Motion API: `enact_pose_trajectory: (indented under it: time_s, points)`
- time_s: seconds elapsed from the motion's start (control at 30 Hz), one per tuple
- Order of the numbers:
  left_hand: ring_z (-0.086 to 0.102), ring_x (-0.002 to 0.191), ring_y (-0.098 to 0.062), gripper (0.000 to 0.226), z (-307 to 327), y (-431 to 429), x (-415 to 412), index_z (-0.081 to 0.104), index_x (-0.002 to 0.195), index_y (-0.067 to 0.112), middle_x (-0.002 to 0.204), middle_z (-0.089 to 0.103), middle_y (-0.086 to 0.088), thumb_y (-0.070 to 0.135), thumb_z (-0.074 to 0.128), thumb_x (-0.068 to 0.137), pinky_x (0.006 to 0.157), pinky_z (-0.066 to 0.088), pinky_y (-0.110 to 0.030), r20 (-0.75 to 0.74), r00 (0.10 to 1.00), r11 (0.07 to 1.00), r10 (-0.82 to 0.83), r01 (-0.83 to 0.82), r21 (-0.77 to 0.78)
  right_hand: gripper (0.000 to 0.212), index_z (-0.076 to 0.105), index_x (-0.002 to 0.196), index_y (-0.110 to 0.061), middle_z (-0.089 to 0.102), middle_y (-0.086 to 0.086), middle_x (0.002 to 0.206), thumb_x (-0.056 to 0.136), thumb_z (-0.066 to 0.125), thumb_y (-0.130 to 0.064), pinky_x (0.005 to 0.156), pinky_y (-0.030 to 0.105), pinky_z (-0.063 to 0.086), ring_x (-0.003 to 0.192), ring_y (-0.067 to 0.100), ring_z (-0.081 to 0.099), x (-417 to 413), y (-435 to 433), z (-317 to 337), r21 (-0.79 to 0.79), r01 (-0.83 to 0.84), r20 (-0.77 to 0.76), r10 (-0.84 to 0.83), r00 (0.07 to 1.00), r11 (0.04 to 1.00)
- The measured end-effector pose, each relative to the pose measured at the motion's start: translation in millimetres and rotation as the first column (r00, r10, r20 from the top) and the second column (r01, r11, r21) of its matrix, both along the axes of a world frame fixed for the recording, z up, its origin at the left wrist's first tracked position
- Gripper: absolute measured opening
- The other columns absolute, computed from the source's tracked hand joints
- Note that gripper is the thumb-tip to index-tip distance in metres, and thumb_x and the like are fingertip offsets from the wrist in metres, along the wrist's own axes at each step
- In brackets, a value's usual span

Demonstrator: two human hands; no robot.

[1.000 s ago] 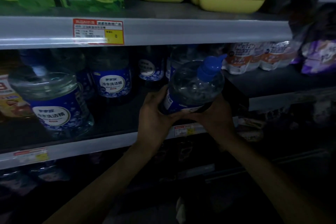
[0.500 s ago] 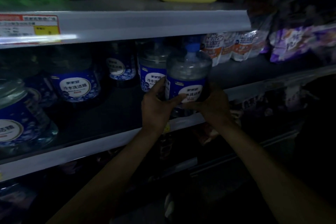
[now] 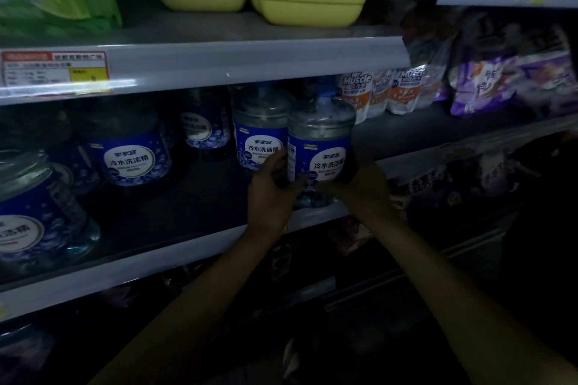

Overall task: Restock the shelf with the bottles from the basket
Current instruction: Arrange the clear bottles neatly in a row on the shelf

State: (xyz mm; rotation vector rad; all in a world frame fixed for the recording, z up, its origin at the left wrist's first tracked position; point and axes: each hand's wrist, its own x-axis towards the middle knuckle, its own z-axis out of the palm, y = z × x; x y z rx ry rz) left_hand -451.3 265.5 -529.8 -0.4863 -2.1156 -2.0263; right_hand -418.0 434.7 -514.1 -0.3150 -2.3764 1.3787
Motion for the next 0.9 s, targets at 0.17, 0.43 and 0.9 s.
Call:
enact_pose_trajectory:
  time_s: [0.17, 0.43, 0.9]
  points:
    - [0.069, 0.114, -0.007, 0.056, -1.1, -1.2, 4.6, 0.062, 0.139, 0.012, 0.127, 0.072, 0.002, 0.014, 0.083, 0.087, 0.096, 0.06, -0.031, -0.025, 1.0, 0.999, 0.004, -0.005, -0.038, 0.082, 0.054, 0.137, -0.021, 0.065, 0.001, 0.134, 0.066, 0.095, -0.028, 0.095, 0.025, 0.053, 0.121, 0.016, 0.062, 8.2, -6.1, 0.9, 0.042, 0.035, -0.033, -0.034, 0.999, 0.999]
    - [0.067, 0.114, -0.004, 0.053, 0.2, -7.8, 13.5, 0.061, 0.14, 0.015, 0.129, 0.071, 0.004, 0.016, 0.081, 0.09, 0.097, 0.059, -0.034, -0.027, 0.999, 0.996, -0.027, 0.025, -0.085, 0.066, 0.057, 0.136, -0.022, 0.066, -0.005, 0.131, 0.077, 0.087, -0.025, 0.076, -0.002, 0.037, 0.115, 0.009, 0.061, 27.0, -18.3, 12.6, 0.115, 0.047, -0.022, -0.044, 0.999, 0.992]
    - [0.05, 0.138, -0.013, 0.069, 19.9, -92.0, 33.7, 0.051, 0.152, 0.027, 0.155, 0.048, 0.005, 0.061, 0.058, 0.091, 0.11, 0.049, -0.035, -0.379, 0.924, 0.801, 0.056, -0.268, -0.535, 0.079, 0.035, 0.155, -0.023, 0.037, 0.008, 0.158, 0.089, 0.073, -0.043, 0.111, 0.045, 0.045, 0.144, 0.028, 0.038, 51.1, -68.8, 21.4, 0.557, -0.067, -0.134, 0.169, 0.976, 0.828]
